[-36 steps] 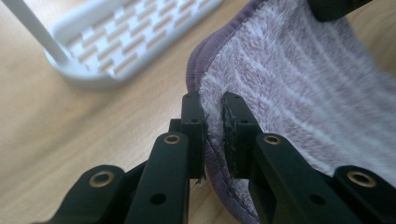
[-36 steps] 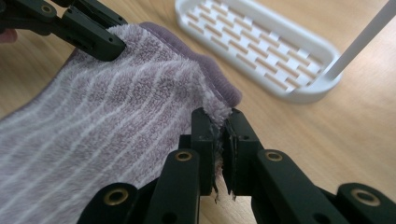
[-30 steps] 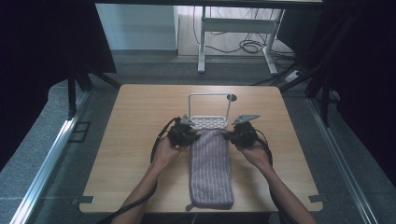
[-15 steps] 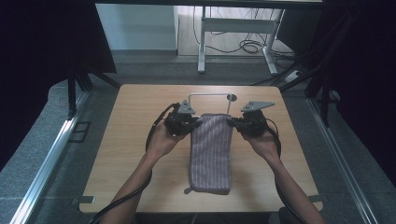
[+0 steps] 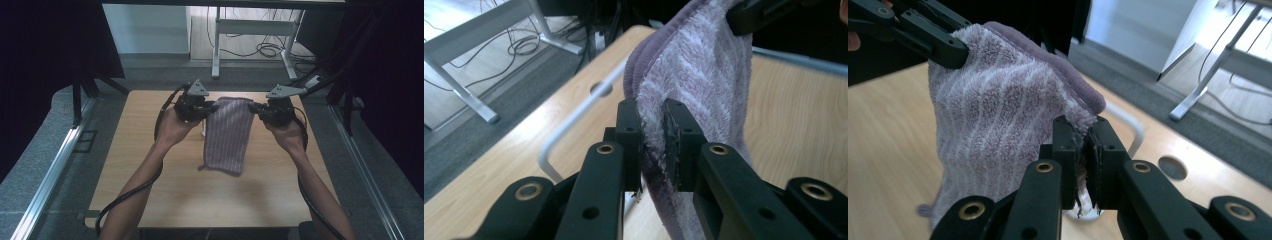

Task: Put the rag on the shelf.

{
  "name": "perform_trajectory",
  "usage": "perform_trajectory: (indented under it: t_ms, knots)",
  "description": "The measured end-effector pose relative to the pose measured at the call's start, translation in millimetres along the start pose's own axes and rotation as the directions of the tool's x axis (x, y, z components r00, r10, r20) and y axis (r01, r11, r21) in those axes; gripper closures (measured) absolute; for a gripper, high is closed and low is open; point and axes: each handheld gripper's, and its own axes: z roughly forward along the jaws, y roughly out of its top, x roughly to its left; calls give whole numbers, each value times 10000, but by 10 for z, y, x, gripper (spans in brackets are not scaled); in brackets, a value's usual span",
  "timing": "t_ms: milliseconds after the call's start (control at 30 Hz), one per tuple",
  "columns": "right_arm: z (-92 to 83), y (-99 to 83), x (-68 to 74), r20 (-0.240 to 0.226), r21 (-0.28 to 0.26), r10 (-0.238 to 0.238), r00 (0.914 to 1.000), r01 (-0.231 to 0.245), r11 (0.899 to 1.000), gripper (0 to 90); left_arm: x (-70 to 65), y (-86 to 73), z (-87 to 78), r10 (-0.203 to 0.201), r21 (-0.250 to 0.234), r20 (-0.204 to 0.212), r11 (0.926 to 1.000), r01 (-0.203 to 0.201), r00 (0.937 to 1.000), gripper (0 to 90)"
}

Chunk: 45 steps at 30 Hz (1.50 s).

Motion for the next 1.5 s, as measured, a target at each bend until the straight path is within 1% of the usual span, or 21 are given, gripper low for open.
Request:
perform_trajectory:
  t_ms: [33,100,167,233,333,367,433,467,533,567,633,767,900,933,1000,1100,1267,1367,1400,1433,1500]
  knots:
    - [0,0,0,0,0,0,10000,0,10000,833,30,33,-8,-49,-76,-33,10000,48,10000,784]
    - [-7,89,-32,152,-179,-96,9998,99,9998,833,87,97,-20,-163,-231,-58,9996,162,9999,784]
    - [-12,170,-61,314,-338,-188,9993,198,9992,833,140,154,-30,-162,-299,-69,9994,160,9998,784]
    - [-14,240,-88,403,-453,-218,9990,236,9987,833,194,217,-39,-68,-315,-221,9995,61,9997,783]
    - [0,365,-130,601,-583,-305,9977,340,9977,834,263,284,-46,-177,-440,-400,9989,159,9990,782]
    - [13,431,-147,699,-628,-374,9969,418,9971,834,284,307,-45,-255,-551,-474,9982,228,9986,780]
    - [30,503,-164,808,-676,-451,9957,506,9964,833,328,352,-54,-296,-640,-643,9976,254,9975,779]
    - [30,503,-164,808,-676,-451,9957,506,9964,833,344,371,-56,-371,-712,-723,9969,320,9967,779]
    - [54,566,-182,931,-709,-523,9943,590,9957,833,382,403,-69,-372,-788,-851,9964,305,9957,775]
    - [79,624,-201,986,-755,-534,9937,610,9953,832,413,434,-86,-345,-863,-986,9959,260,9945,773]
    - [91,653,-210,1054,-784,-548,9929,632,9949,832,435,450,-97,-361,-910,-1025,9955,267,9941,773]
    - [137,768,-248,1148,-950,-451,9924,561,9939,832,529,525,-135,-571,-1048,-1015,9934,464,9932,772]
    - [188,876,-305,1268,-1044,-291,9915,426,9936,830,624,603,-139,-700,-929,-991,9938,609,9926,763]
    - [210,926,-332,1297,-1077,-241,9913,382,9935,830,657,627,-135,-786,-894,-998,9936,697,9919,760]
    - [218,945,-341,1322,-1093,-215,9910,361,9933,830,708,660,-133,-883,-905,-1004,9927,793,9910,759]
    - [260,1027,-384,1373,-1150,-134,9904,294,9929,829,793,723,-129,-1131,-972,-1051,9899,1030,9880,758]
    - [332,1130,-447,1549,-1127,-146,9878,323,9931,828,919,805,-77,-1402,-888,-1268,9876,1295,9820,749]
    - [408,1161,-506,1673,-1060,-98,9859,279,9940,827,992,829,-2,-1538,-868,-1486,9860,1421,9769,740]
    - [472,1158,-555,1767,-983,17,9843,159,9950,828,1018,838,45,-1576,-865,-1591,9856,1453,9746,737]
    - [472,1158,-555,1767,-983,17,9843,159,9950,828,1029,845,78,-1567,-833,-1710,9860,1442,9727,737]
    - [535,1142,-603,1795,-927,147,9836,21,9957,828,1054,857,172,-1442,-722,-1992,9886,1323,9693,737]
